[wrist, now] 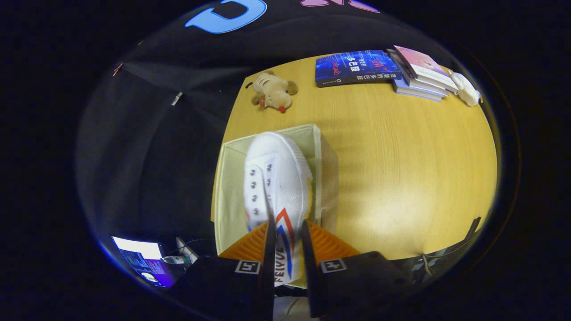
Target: Open the storage box then place both shoes into the box .Put the left shoe in first, then the right shoe, with the right side of both shoes facing outward in a uniform manner.
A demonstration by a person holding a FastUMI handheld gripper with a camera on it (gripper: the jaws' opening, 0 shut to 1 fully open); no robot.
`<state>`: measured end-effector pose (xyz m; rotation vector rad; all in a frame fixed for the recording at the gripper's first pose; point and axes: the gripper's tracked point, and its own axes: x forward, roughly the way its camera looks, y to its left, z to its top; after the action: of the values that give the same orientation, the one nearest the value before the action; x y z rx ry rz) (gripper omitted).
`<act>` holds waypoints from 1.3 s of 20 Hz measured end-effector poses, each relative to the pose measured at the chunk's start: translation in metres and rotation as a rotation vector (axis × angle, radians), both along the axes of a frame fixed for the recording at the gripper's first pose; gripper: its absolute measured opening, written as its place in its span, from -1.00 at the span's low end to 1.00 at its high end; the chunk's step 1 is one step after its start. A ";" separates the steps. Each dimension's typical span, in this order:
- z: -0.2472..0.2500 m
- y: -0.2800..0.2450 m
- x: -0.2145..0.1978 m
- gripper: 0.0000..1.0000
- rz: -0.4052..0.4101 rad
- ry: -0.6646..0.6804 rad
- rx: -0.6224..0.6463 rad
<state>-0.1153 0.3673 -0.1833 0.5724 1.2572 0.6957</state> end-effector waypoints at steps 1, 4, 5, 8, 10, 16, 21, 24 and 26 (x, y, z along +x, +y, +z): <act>0.004 -0.001 0.004 0.01 -0.003 -0.010 0.003; 0.003 -0.003 0.008 0.98 -0.002 -0.046 0.011; 0.005 -0.005 0.009 0.98 -0.008 -0.052 0.015; 0.005 -0.011 0.012 0.97 -0.023 -0.060 0.020; 0.006 -0.014 0.013 0.97 -0.032 -0.063 0.023; 0.027 -0.016 0.023 0.97 -0.078 -0.128 0.096; 0.060 -0.035 0.058 0.98 -0.180 -0.305 0.111; 0.088 -0.071 0.096 0.97 -0.282 -0.484 0.071; 0.109 -0.101 0.118 0.97 -0.343 -0.612 0.032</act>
<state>0.0032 0.2658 -0.0746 0.5295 0.5617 0.5423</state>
